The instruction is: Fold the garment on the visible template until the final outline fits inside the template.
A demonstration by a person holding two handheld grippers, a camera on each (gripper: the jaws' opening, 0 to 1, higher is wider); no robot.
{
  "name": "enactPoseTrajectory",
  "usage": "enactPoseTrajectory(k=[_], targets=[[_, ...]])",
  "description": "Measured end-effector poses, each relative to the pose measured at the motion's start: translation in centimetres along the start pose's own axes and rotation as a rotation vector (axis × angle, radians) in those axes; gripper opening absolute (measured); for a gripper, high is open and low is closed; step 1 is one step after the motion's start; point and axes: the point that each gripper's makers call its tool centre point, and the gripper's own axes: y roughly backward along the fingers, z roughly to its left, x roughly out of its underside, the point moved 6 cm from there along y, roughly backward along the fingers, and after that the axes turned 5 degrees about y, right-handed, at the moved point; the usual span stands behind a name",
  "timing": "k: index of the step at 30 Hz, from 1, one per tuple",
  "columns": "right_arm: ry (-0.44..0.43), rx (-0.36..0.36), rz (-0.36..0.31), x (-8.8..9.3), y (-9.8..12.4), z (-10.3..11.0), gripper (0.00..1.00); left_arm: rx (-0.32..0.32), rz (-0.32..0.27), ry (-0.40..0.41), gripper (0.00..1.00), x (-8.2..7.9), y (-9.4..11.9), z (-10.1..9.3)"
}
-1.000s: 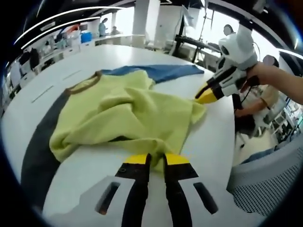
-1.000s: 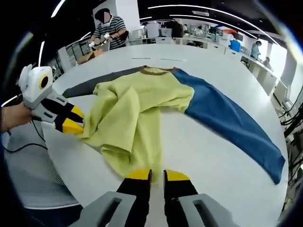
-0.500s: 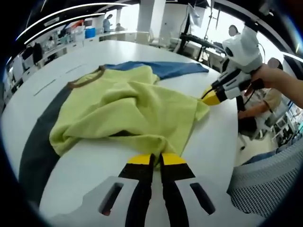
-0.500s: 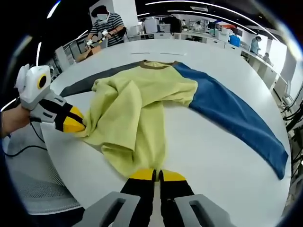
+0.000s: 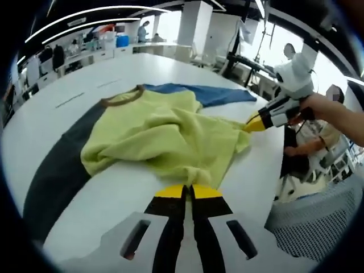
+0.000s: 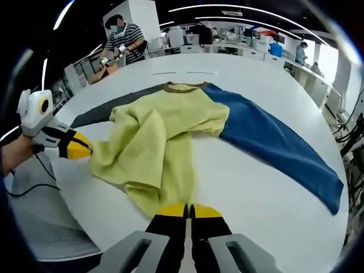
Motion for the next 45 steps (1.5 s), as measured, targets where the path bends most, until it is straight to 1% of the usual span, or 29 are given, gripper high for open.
enactPoseTrajectory(k=[4, 6, 7, 8, 12, 16, 20, 25, 31, 39, 45], targets=[[-0.013, 0.008, -0.042, -1.1, 1.0, -0.2, 0.0, -0.014, -0.022, 0.046, 0.0, -0.2, 1.6, 0.5], [-0.006, 0.014, -0.062, -1.8, 1.6, -0.3, 0.0, -0.024, -0.041, 0.062, 0.0, -0.4, 2.6, 0.7], [-0.004, 0.016, -0.065, -1.9, 1.7, -0.3, 0.0, -0.026, -0.043, 0.064, 0.0, -0.5, 2.7, 0.7], [0.002, 0.022, -0.081, -2.5, 2.2, -0.3, 0.0, -0.034, -0.052, 0.079, 0.0, -0.6, 3.5, 0.9], [0.014, 0.032, -0.106, -3.4, 3.2, -0.4, 0.0, -0.054, -0.075, 0.109, 0.0, -1.0, 5.1, 1.1], [0.019, 0.041, -0.119, -3.8, 4.0, -0.6, 0.0, -0.07, -0.086, 0.145, 0.0, -1.1, 6.2, 1.3], [0.015, 0.048, -0.125, -3.9, 4.8, -0.7, 0.0, -0.059, -0.104, 0.189, 0.0, -1.2, 7.2, 1.2], [0.001, 0.046, -0.128, -3.8, 5.7, -0.6, 0.0, -0.063, -0.097, 0.205, 0.0, -0.8, 8.2, 0.9], [-0.006, 0.053, -0.118, -3.0, 6.7, -0.5, 0.0, -0.083, -0.066, 0.204, 0.0, 0.5, 9.4, 0.8], [-0.022, 0.054, -0.09, -1.3, 8.0, -0.3, 0.0, -0.117, -0.043, 0.209, 0.0, 1.8, 10.8, 0.5], [-0.038, 0.064, -0.078, -0.1, 9.0, -0.1, 0.0, -0.132, -0.034, 0.244, 0.0, 2.9, 11.6, 0.1]])
